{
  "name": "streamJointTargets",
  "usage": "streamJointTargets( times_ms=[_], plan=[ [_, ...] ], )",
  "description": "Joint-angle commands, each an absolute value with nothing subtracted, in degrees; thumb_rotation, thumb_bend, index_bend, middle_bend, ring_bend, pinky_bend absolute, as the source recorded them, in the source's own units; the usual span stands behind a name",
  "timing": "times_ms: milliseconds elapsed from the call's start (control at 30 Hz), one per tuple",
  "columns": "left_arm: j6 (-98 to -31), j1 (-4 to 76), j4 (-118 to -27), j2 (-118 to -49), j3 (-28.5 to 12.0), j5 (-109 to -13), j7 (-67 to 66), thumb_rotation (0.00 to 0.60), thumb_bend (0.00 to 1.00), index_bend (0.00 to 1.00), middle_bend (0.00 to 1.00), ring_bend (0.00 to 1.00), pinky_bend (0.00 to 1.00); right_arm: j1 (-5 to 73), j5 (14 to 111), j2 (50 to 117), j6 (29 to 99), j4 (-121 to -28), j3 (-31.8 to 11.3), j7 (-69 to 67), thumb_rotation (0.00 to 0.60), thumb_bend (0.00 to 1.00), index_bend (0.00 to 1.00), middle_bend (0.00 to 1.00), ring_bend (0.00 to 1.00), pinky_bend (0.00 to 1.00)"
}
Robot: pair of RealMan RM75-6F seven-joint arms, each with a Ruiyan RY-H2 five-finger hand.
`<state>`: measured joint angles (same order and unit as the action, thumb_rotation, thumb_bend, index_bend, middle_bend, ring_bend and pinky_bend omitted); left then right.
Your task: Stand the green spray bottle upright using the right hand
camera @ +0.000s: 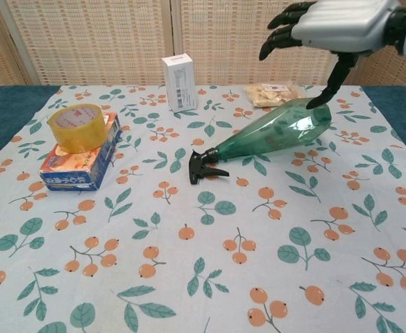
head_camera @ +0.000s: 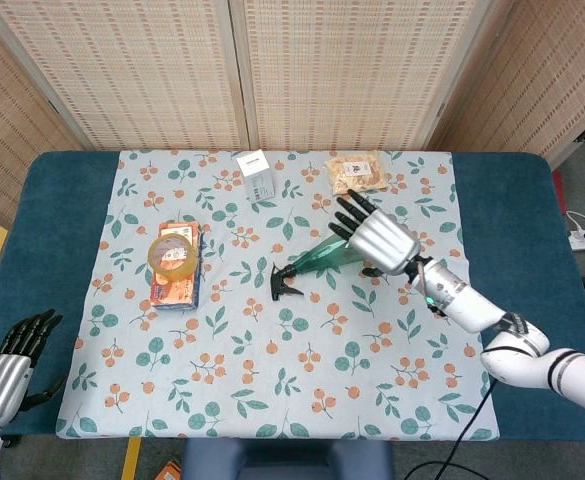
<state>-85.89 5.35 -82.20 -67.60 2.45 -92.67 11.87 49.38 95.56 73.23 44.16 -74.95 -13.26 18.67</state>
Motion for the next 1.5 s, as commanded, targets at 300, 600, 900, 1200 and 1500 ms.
streamJointTargets(
  times_ms=[300,600,900,1200,1500],
  plan=[
    [-85.95,5.4,-82.17,-67.35,2.42,-92.71,13.41,0.6,0.26,0.0,0.0,0.0,0.06,53.56,86.18,82.86,38.07,-69.0,-12.6,32.27,0.6,0.0,0.21,0.23,0.0,0.02],
    [-86.42,5.37,-82.0,-67.27,2.57,-93.32,13.84,0.6,0.26,0.0,0.0,0.0,0.06,53.57,76.92,89.71,39.56,-63.88,-12.97,36.75,0.6,0.0,0.22,0.23,0.01,0.02],
    [-86.53,5.46,-81.59,-67.47,2.5,-93.41,13.94,0.6,0.26,0.0,0.0,0.0,0.06,56.18,73.33,94.19,38.97,-59.54,-12.5,38.81,0.6,0.0,0.22,0.23,0.01,0.02],
    [-86.77,5.37,-81.54,-67.26,2.36,-93.2,14.82,0.6,0.26,0.0,0.0,0.0,0.06,58.82,71.49,98.13,37.31,-54.38,-11.33,39.48,0.6,0.0,0.22,0.23,0.01,0.02],
    [-86.46,5.47,-81.53,-67.14,2.34,-92.98,15.52,0.6,0.26,0.0,0.0,0.0,0.06,60.34,71.3,101.47,36.18,-49.67,-9.41,39.5,0.6,0.0,0.31,0.28,0.03,0.02]
  ],
)
